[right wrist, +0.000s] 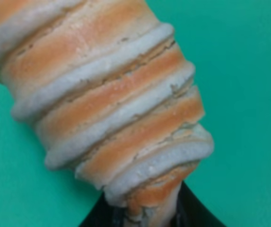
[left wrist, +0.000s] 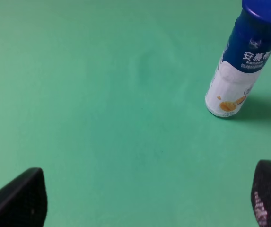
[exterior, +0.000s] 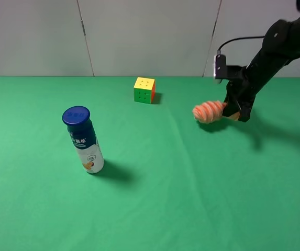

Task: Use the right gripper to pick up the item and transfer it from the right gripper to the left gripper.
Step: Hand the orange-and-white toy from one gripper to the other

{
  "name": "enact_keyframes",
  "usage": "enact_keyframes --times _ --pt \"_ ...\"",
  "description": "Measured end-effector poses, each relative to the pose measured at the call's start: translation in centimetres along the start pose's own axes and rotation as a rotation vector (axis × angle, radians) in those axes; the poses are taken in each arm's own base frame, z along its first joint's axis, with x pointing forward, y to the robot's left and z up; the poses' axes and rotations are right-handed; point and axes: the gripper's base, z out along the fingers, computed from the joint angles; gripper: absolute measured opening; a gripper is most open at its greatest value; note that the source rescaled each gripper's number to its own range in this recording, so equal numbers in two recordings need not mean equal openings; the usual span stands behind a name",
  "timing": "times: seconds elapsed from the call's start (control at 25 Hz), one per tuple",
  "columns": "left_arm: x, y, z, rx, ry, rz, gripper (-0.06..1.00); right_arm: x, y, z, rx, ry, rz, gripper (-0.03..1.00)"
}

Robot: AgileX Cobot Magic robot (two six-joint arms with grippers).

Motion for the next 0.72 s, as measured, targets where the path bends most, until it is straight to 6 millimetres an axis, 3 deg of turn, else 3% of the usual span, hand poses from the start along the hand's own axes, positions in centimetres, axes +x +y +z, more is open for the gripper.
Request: enact_keyframes --times 0.16,0.32,0.44,0.72 --pt "0.0 0.0 0.0 0.0 0.0 0.0 1.0 -0.7 0.2 -3.5 0.008 -0.027 0.086 0.05" --pt "0.0 0.0 0.0 0.0 0.0 0.0 1.0 -2.0 0.9 -6.7 0.002 -0.067 0.321 0.04" --pt "0.0 0.0 0.0 0.0 0.0 0.0 1.0 -3.6 1.8 -9.0 -0.003 -0.095 0.464 0.04" --pt "0.0 0.0 0.0 0.0 0.0 0.0 1.0 -8.7 5.6 -12.8 -0.053 -0.133 0.534 0.04"
